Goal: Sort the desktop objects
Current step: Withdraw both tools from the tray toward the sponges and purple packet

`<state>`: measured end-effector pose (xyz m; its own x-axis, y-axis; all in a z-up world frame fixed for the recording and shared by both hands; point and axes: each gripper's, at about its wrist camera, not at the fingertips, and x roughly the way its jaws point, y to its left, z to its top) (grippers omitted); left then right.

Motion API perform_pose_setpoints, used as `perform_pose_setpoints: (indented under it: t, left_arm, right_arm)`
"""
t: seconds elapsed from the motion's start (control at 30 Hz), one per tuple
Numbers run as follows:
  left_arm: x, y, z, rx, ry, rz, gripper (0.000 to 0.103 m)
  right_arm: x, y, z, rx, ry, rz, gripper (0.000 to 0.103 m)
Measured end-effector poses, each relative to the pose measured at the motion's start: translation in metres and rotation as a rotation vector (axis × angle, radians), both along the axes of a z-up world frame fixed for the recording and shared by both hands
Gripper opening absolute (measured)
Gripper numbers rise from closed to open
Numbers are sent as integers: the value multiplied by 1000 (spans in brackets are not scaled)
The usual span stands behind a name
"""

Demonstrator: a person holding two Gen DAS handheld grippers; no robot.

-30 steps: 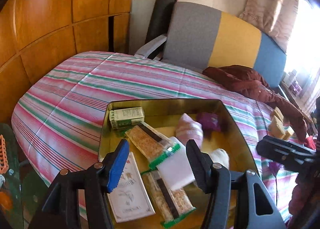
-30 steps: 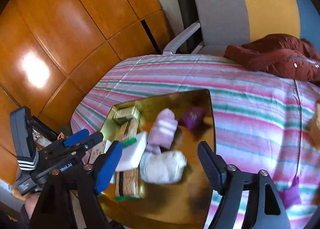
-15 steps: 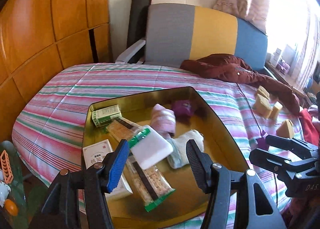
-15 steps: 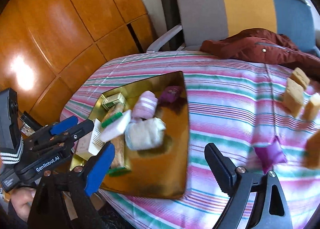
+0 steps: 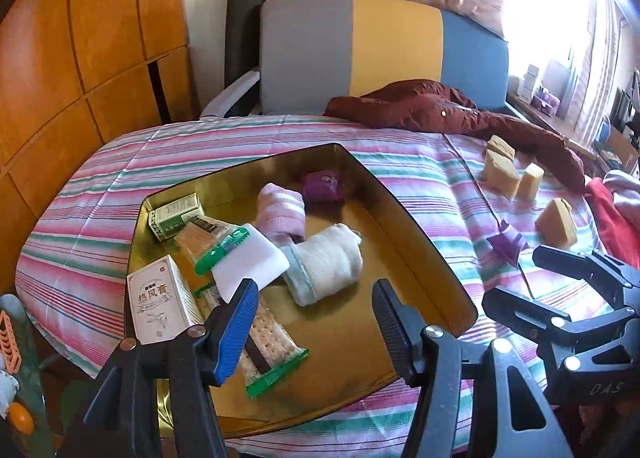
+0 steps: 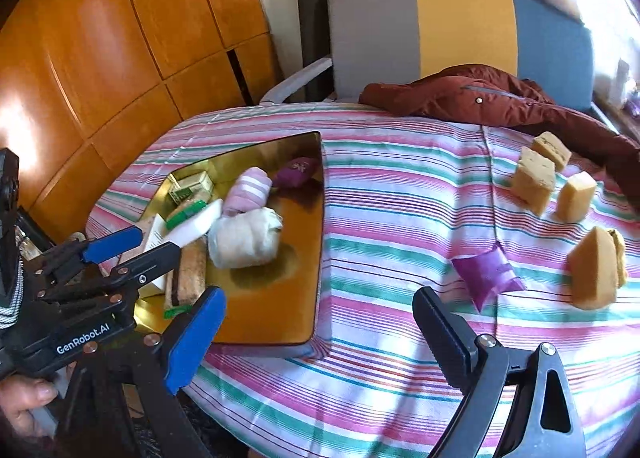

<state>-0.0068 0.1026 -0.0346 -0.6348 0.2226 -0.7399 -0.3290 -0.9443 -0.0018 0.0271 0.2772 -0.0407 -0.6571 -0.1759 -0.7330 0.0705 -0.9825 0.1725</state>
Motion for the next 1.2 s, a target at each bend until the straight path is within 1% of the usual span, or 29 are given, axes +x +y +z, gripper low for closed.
perform_pose_setpoints:
  t: [0.17,0.37,0.67,0.83,0.97,1.2]
  left_arm:
    - [2,7,-2,-38,15,4,60]
    - [2,8,-6,-53,12,12,60]
    - [4,15,-10,-10,-18,-39,60]
    - [5,23,-12,-1,-32,-76,60]
    - [7,32,-13,-10,-35,-103,60]
    - [9,45,-15,-17,-44,-140,60]
  right_arm:
    - [3,-1,-3,12,-3,-5,95]
    - [4,0,-6,31,-8,-15,95]
    - [4,7,-7,47,-13,-51,95]
    - [4,14,-8,52,-18,-71,96]
    - [6,26,-9,48,-25,-100,96]
    - [16,62,-15,26,-50,-187,96]
